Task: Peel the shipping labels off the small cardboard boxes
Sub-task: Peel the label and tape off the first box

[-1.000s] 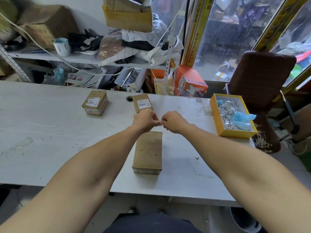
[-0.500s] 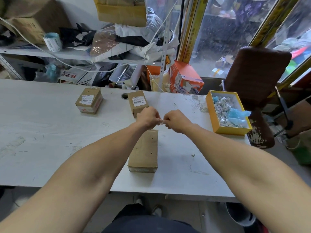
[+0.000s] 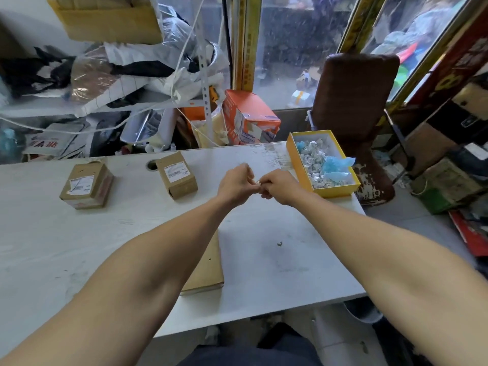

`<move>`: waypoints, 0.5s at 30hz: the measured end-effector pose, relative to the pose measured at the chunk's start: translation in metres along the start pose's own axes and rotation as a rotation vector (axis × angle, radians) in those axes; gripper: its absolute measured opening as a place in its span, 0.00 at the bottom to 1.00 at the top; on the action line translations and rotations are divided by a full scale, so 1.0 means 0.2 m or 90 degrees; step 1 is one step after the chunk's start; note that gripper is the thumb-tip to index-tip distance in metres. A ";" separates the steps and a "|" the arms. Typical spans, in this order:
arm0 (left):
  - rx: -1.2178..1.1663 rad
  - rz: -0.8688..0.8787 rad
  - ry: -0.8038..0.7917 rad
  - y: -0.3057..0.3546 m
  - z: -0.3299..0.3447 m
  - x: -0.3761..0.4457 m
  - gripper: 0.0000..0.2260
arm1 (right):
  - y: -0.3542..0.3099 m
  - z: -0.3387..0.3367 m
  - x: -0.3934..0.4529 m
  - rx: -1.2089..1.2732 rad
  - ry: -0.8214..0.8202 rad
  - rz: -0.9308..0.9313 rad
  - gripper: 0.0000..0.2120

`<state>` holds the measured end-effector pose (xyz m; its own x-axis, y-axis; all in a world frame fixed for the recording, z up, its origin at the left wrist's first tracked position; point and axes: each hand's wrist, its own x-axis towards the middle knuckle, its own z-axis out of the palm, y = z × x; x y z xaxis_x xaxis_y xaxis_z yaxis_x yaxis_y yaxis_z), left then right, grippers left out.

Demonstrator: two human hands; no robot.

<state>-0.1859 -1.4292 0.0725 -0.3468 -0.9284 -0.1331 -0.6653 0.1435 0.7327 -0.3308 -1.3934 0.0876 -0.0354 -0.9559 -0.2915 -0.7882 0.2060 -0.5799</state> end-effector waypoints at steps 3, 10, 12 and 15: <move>0.052 0.047 -0.038 0.17 0.14 0.09 0.11 | 0.20 -0.14 0.03 -0.035 0.032 0.029 0.13; 0.145 0.074 -0.004 0.52 0.46 0.40 0.08 | 0.72 -0.57 0.13 -0.151 0.113 0.059 0.13; 0.167 0.064 0.013 0.64 0.54 0.49 0.06 | 0.80 -0.70 0.16 -0.177 0.124 0.043 0.13; 0.189 0.053 0.041 0.78 0.64 0.62 0.11 | 0.88 -0.85 0.23 -0.193 0.140 0.019 0.12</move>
<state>-0.4180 -1.4778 0.0855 -0.3722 -0.9276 -0.0310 -0.8037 0.3055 0.5107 -0.5751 -1.4367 0.1018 -0.1660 -0.9794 -0.1151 -0.9297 0.1943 -0.3129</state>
